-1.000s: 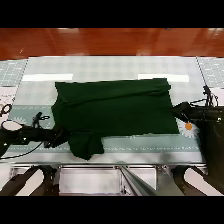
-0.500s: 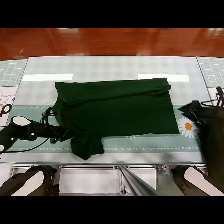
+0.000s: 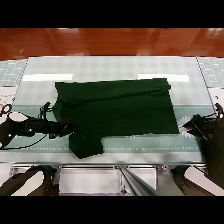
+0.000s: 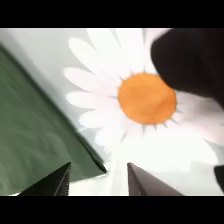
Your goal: Fold the shirts.
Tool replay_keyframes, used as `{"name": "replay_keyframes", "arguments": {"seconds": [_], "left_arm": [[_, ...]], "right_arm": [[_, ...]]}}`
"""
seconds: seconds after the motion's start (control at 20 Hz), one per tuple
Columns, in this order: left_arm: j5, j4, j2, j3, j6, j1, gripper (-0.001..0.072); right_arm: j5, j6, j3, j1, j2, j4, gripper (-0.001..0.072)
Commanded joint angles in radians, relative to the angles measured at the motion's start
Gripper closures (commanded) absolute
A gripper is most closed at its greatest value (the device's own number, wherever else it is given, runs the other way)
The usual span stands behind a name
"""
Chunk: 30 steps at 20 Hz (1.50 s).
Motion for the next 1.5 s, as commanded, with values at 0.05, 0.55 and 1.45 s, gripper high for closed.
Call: {"name": "replay_keyframes", "arguments": {"seconds": [0.05, 0.55, 1.45], "left_arm": [[0.005, 0.0, 0.0, 0.003, -0.003, 0.0, 0.0689], [0.022, -0.001, 0.0, 0.003, -0.003, 0.0, 0.0689], [0.145, 0.019, -0.206, 0.435, 0.014, 0.0, 0.0689]], "right_arm": [[0.024, -0.076, -0.002, -0.002, -0.092, 0.107, 0.0301], [0.018, -0.164, 0.024, 0.065, -0.207, 0.236, 0.0362], [-0.044, -0.185, 0.449, 0.286, -0.296, 0.358, 0.0683]]}}
